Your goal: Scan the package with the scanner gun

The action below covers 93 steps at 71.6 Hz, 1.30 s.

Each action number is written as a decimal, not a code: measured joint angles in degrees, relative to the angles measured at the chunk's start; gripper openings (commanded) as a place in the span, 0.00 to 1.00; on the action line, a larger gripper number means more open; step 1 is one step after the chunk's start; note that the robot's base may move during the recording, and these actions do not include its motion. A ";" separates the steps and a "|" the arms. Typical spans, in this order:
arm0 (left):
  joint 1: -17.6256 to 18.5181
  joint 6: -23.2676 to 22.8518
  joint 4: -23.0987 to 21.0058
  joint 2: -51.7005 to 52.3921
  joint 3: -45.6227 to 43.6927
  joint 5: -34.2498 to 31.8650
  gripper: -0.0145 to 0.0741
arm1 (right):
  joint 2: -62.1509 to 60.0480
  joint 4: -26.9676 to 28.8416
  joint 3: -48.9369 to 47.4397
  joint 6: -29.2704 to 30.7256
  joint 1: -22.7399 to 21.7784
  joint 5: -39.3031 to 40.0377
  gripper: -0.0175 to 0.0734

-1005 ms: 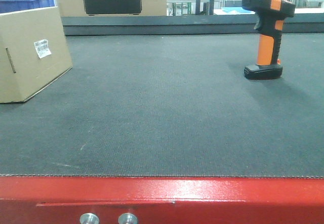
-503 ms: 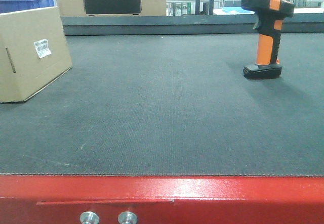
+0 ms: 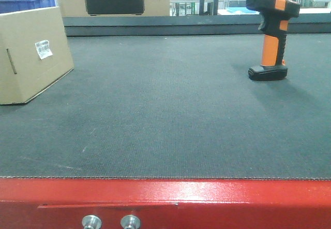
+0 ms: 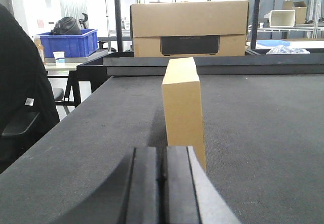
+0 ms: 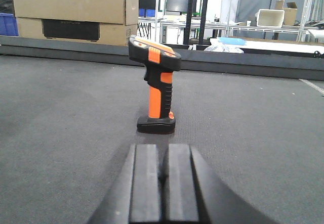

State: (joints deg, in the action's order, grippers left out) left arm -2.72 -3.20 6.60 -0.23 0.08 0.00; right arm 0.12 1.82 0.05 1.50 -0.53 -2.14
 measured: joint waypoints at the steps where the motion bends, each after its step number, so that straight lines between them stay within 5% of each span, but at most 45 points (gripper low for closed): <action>1: 0.00 0.00 0.00 0.00 0.00 0.00 0.04 | 0.00 0.00 0.00 0.00 0.00 0.00 0.01; 93: 0.00 0.00 0.00 0.00 0.00 0.00 0.04 | 0.00 0.00 0.00 0.00 0.00 0.00 0.01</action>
State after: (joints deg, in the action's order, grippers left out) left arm -2.72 -3.20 6.60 -0.23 0.08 0.00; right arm 0.12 1.82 0.05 1.50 -0.53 -2.14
